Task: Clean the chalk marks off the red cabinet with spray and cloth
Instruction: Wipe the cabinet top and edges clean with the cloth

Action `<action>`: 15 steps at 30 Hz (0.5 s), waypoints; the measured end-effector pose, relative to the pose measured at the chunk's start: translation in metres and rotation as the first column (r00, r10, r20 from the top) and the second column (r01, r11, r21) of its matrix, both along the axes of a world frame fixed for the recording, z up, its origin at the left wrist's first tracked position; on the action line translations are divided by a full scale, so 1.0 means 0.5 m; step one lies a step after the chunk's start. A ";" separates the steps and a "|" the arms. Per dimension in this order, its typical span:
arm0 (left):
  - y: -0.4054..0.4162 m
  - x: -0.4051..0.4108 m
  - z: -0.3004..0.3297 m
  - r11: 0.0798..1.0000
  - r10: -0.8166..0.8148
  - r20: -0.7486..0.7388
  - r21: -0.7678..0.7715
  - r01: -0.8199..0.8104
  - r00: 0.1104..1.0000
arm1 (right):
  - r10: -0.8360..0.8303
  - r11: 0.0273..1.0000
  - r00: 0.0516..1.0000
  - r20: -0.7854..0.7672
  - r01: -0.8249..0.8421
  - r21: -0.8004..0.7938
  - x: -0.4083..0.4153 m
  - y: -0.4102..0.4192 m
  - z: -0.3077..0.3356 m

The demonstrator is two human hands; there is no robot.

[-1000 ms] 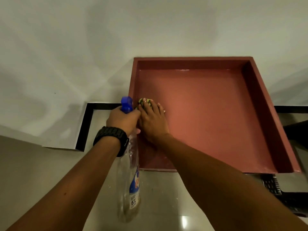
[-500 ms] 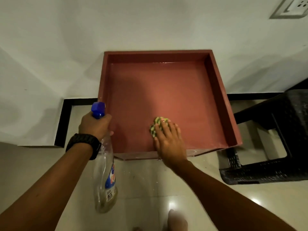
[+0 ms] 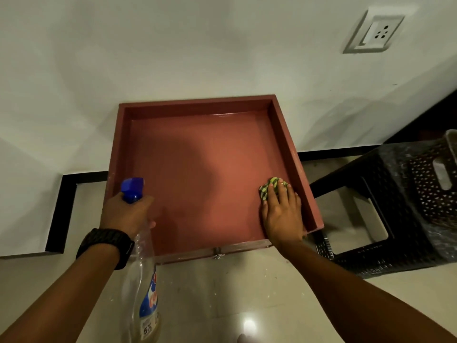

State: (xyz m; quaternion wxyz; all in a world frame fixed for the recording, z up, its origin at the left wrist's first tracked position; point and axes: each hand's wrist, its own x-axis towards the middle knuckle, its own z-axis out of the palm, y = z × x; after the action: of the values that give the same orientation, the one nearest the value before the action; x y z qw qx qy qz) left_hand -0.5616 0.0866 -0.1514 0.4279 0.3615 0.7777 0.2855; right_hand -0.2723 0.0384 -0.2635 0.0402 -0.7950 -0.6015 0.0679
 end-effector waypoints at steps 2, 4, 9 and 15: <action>0.018 0.007 -0.002 1.000 -0.011 -0.001 0.007 0.011 1.000 | 0.016 0.999 1.000 -0.008 -0.015 0.031 0.005 0.065 -0.002; 0.038 0.015 -0.004 1.000 -0.026 0.002 0.016 0.026 1.000 | 0.024 0.999 1.000 -0.009 -0.023 0.042 0.013 0.137 0.005; 0.074 0.033 -0.003 0.999 -0.032 0.039 -0.006 0.032 0.999 | 0.173 0.982 0.985 -0.011 -0.172 0.081 0.036 0.168 0.066; 0.094 0.049 -0.004 0.999 0.010 0.047 -0.038 -0.009 0.999 | 0.056 0.972 0.997 0.044 -0.065 0.226 0.109 -0.003 0.100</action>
State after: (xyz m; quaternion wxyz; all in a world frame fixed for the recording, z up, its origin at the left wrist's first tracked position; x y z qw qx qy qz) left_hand -0.5373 0.1335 -0.1533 0.4515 0.3428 0.7743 0.2813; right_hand -0.2180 0.0371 -0.2135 0.1176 -0.7677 -0.6298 -0.0152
